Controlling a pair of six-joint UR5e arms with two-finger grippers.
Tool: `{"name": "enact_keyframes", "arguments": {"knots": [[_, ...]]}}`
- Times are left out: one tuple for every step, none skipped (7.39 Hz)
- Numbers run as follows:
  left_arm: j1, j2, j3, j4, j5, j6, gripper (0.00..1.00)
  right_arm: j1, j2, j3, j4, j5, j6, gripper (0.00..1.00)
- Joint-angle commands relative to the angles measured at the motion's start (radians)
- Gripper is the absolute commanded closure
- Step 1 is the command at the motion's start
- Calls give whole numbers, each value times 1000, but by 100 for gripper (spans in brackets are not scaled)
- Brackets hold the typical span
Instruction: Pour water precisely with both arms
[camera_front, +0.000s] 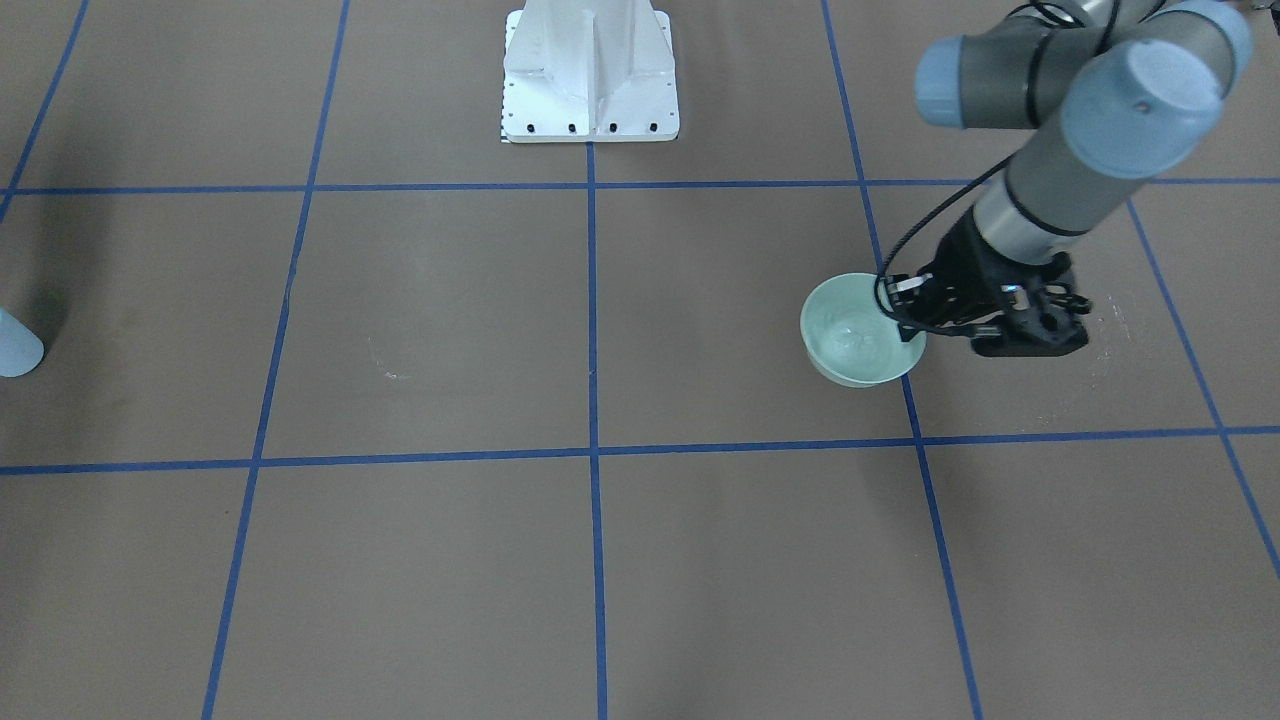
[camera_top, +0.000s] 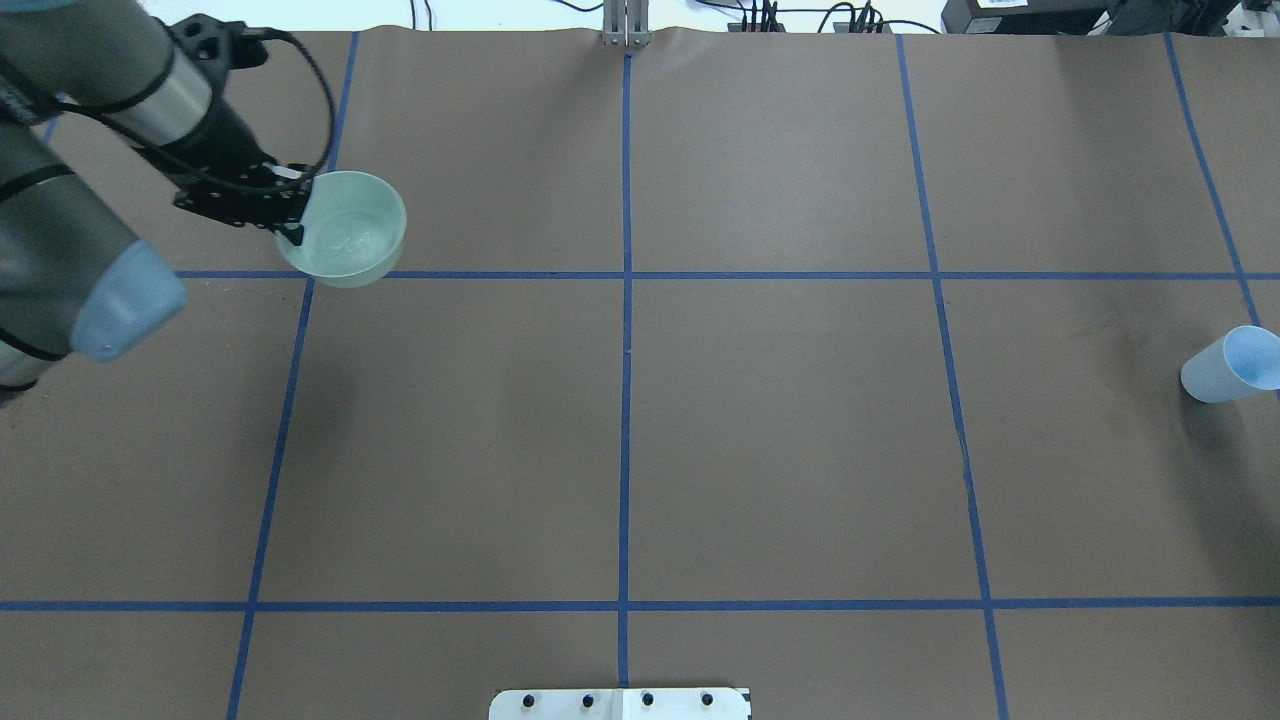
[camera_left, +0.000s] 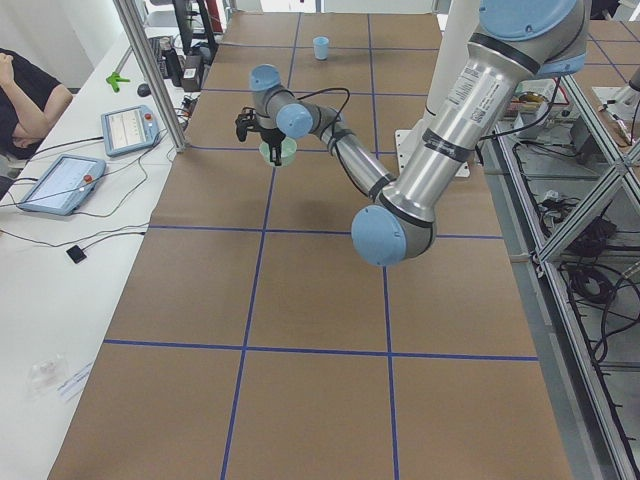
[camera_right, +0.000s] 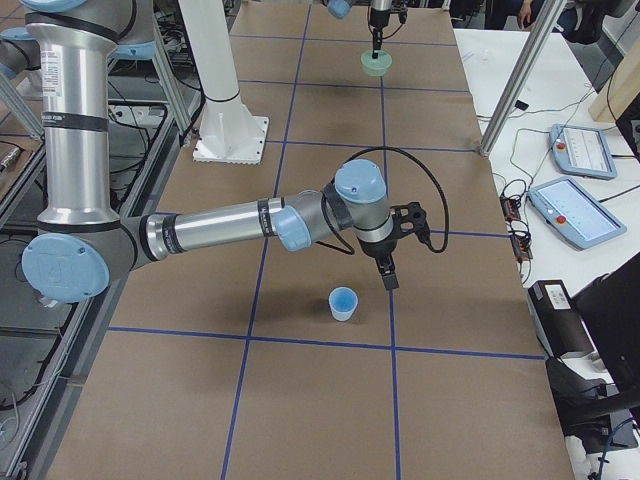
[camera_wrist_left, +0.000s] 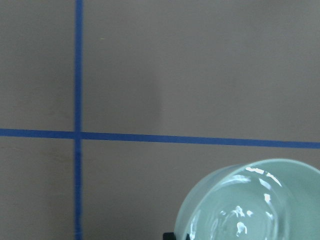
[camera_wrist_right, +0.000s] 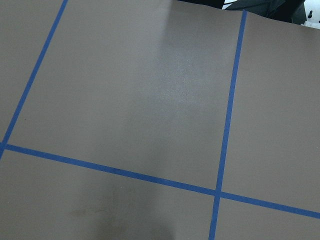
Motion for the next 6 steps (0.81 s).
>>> {"name": "enact_keyframes", "arguments": {"knots": [[-92, 239, -19, -107, -49, 228, 100, 0, -2, -8, -15, 36, -2, 0], [-92, 333, 33, -257, -47, 236, 100, 0, 0, -8, -37, 40, -15, 0], [-104, 394, 103, -433, -49, 235, 100, 0, 3, -8, -75, 40, -47, 0], [-111, 401, 165, -502, -52, 236, 100, 0, 11, -7, -116, 38, -52, 0], [-106, 396, 206, -519, -50, 236, 100, 0, 0, -8, -118, 38, -77, 0], [-104, 393, 225, -524, -52, 236, 100, 0, -5, -15, -126, 40, -110, 0]]}}
